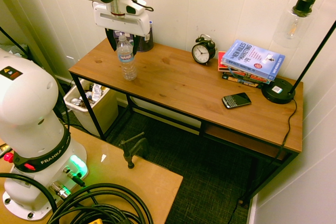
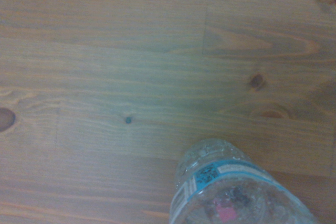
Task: Throw the bottle in the trash bin
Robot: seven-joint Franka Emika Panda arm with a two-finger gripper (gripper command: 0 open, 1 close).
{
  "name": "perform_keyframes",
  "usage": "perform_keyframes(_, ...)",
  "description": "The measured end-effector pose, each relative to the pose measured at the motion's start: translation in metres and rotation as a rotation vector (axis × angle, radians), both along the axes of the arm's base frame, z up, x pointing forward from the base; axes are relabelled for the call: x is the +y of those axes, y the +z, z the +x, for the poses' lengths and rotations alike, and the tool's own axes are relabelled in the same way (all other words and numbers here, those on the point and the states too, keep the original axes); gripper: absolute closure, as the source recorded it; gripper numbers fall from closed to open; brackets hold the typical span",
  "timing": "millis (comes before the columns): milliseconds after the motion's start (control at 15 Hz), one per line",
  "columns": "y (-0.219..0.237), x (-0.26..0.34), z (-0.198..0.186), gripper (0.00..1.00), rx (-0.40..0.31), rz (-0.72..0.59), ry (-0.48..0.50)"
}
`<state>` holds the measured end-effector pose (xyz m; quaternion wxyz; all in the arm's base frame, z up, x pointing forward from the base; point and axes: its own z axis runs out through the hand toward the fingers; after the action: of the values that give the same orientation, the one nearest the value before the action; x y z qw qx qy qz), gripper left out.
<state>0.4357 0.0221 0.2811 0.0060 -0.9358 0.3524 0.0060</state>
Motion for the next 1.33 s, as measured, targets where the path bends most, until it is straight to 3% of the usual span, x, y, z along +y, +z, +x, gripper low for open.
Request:
perform_keyframes(1067, -0.006, -0.019, 0.0, 1.0, -0.027, 0.001, 0.008)
perform_keyframes(1333, 0.004, 0.015, -0.008, 1.0, -0.045, -0.002, 0.084)
